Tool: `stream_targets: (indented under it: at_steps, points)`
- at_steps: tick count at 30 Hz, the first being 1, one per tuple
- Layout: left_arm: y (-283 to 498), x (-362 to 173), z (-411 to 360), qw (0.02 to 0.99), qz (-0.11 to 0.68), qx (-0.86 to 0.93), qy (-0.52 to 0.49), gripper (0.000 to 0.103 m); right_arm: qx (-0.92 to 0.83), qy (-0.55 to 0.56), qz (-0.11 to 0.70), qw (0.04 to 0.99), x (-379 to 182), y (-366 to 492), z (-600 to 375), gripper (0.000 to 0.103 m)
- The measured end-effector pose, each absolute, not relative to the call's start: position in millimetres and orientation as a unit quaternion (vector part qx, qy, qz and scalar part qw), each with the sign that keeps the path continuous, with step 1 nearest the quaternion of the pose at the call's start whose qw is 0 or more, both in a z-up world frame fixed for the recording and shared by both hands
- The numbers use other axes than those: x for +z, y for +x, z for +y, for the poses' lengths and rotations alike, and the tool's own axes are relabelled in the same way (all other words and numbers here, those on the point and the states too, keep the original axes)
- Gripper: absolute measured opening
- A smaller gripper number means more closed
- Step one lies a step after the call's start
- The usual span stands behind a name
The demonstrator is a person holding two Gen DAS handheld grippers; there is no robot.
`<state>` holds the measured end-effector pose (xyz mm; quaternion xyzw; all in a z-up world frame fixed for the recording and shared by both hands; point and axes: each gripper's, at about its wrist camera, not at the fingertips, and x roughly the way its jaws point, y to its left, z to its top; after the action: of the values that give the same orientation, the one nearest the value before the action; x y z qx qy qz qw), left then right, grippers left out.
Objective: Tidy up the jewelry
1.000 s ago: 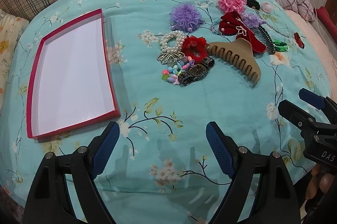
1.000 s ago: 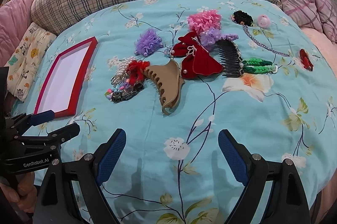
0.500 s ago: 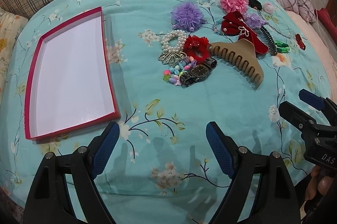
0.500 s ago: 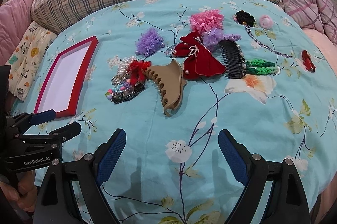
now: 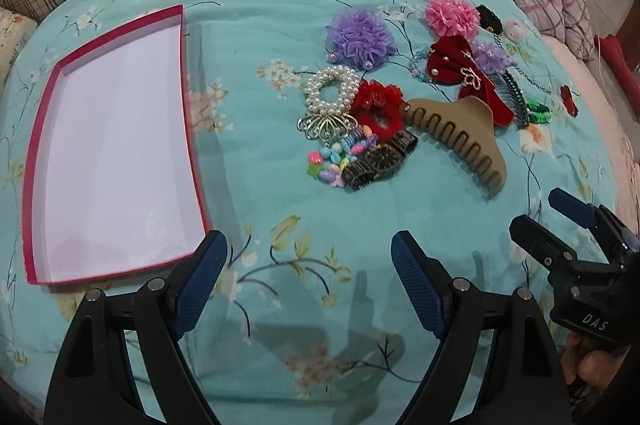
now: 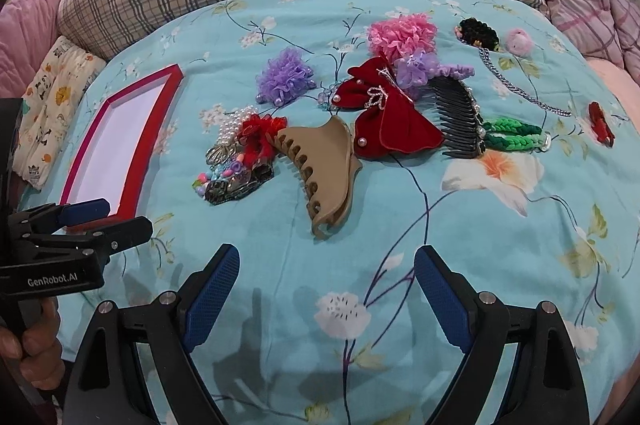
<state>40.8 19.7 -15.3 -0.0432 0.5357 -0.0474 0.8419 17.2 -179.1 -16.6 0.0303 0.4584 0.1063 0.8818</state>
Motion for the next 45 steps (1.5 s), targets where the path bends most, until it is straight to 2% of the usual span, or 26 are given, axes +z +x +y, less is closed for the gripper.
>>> stream_targets:
  at_steps: [7,10,13,19,23,27,32,33,35,36,38,40,45]
  points:
    - [65,-16,24,0.849,0.525,-0.047,-0.045,0.085,0.104,0.025,0.460,0.881,-23,33,-181,0.088]
    - [77,-18,22,0.844,0.533,-0.045,-0.038,0.085,0.103,0.023,0.462,0.881,-27,43,-181,0.081]
    - [92,-21,22,0.840,0.540,-0.042,-0.036,0.085,0.102,0.021,0.465,0.879,-32,54,-180,0.079]
    - [126,-29,25,0.837,0.543,-0.051,-0.050,0.085,0.106,0.023,0.473,0.874,-43,72,-178,0.063]
    - [144,-33,19,0.842,0.535,-0.058,-0.043,0.085,0.109,0.030,0.473,0.874,-47,80,-178,0.058]
    - [161,-48,14,0.832,0.549,-0.069,-0.037,0.072,0.119,0.034,0.473,0.872,-48,87,-175,0.050]
    - [174,-64,11,0.822,0.563,-0.080,-0.036,0.072,0.127,0.040,0.471,0.872,-49,93,-172,0.045]
    - [175,-65,11,0.822,0.562,-0.081,-0.037,0.068,0.129,0.043,0.471,0.872,-50,95,-172,0.044]
    - [175,-65,12,0.825,0.557,-0.086,-0.038,0.048,0.131,0.046,0.469,0.872,-50,96,-171,0.042]
    - [176,-64,12,0.826,0.554,-0.091,-0.042,0.030,0.131,0.047,0.467,0.873,-50,96,-171,0.042]
    - [175,-62,14,0.829,0.549,-0.097,-0.049,0.029,0.132,0.051,0.462,0.875,-49,95,-171,0.042]
    - [171,-58,16,0.832,0.543,-0.103,-0.050,0.023,0.133,0.056,0.459,0.877,-48,94,-172,0.041]
    - [153,-43,20,0.845,0.521,-0.113,-0.054,0.021,0.132,0.058,0.457,0.878,-45,89,-174,0.041]
